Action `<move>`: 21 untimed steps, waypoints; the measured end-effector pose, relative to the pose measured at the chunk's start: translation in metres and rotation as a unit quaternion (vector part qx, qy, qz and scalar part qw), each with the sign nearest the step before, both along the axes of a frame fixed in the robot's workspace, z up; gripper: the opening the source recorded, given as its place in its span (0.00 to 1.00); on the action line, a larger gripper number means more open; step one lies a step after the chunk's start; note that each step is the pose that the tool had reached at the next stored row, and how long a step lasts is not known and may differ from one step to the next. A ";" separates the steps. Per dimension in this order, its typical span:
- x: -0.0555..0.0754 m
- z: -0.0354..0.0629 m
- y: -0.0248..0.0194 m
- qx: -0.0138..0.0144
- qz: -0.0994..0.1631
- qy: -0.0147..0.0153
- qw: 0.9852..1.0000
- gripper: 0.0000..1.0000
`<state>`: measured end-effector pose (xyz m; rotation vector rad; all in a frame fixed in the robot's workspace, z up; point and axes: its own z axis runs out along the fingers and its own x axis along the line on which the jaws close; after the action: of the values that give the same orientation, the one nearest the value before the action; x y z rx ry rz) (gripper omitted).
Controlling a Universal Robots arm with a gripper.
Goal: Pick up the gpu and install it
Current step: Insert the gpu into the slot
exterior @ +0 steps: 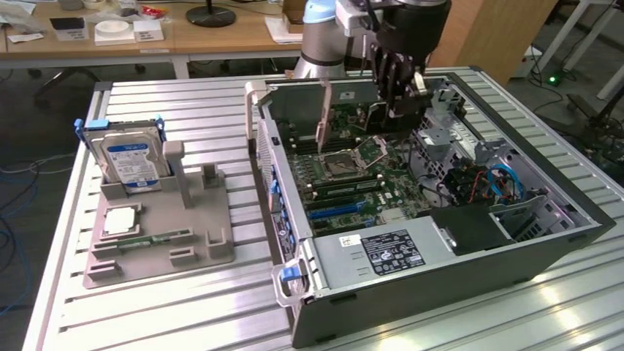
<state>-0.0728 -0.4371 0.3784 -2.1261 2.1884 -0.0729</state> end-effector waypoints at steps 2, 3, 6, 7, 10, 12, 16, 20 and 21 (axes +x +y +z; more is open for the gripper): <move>0.000 -0.0028 -0.0015 0.000 0.000 0.000 1.000 0.27; 0.000 -0.0037 -0.0017 0.000 0.000 0.001 1.000 0.27; 0.000 -0.0054 -0.0017 0.000 -0.001 0.001 1.000 0.27; 0.000 -0.0059 -0.0017 0.000 -0.001 0.002 1.000 0.27; 0.000 -0.0076 -0.0017 0.000 -0.001 0.004 1.000 0.27; -0.001 -0.0092 -0.0017 0.000 -0.001 0.005 1.000 0.27; -0.003 -0.0113 -0.0017 0.000 -0.001 0.007 1.000 0.27; -0.009 -0.0131 -0.0017 0.000 -0.001 0.006 1.000 0.27; -0.010 -0.0137 -0.0017 0.000 -0.001 0.006 1.000 0.27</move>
<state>-0.0830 -0.4388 0.3646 -2.1295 2.1962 -0.0612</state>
